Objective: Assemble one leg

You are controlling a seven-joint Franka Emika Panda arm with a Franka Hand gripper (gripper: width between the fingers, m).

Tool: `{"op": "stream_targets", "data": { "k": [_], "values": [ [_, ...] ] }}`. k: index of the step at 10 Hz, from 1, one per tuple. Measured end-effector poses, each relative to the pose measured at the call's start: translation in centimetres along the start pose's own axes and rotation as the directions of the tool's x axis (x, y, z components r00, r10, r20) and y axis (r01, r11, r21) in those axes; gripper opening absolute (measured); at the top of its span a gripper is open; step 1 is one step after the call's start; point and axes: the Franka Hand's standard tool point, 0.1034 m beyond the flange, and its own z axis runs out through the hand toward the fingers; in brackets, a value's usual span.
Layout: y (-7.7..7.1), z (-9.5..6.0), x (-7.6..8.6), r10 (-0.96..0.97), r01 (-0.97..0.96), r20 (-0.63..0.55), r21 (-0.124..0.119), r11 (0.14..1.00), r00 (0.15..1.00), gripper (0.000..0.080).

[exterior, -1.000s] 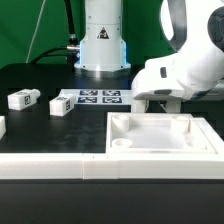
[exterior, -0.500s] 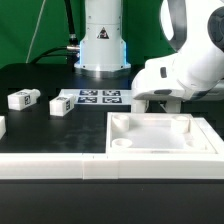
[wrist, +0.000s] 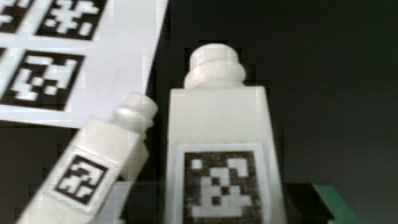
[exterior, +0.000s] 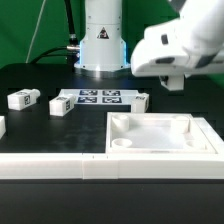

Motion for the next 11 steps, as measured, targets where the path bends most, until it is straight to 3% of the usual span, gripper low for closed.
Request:
{"op": "stream_targets", "data": {
  "k": [2, 6, 7, 9, 11],
  "values": [
    [-0.1, -0.1, 0.5, 0.000, 0.000, -0.028, 0.003, 1.000, 1.000, 0.0291],
    [0.0, -1.0, 1.7, 0.006, 0.001, -0.380, 0.017, 1.000, 0.925, 0.0291],
    [1.0, -1.4, 2.0, -0.029, 0.035, -0.436, 0.005, 0.999, 0.899, 0.0291],
    [1.5, -4.5, 2.1, -0.026, 0.035, -0.578, 0.005, 0.999, 0.816, 0.0291],
    [1.5, -4.3, 2.6, -0.027, 0.041, -0.736, 0.001, 0.999, 0.676, 0.0291]
  ]
}}
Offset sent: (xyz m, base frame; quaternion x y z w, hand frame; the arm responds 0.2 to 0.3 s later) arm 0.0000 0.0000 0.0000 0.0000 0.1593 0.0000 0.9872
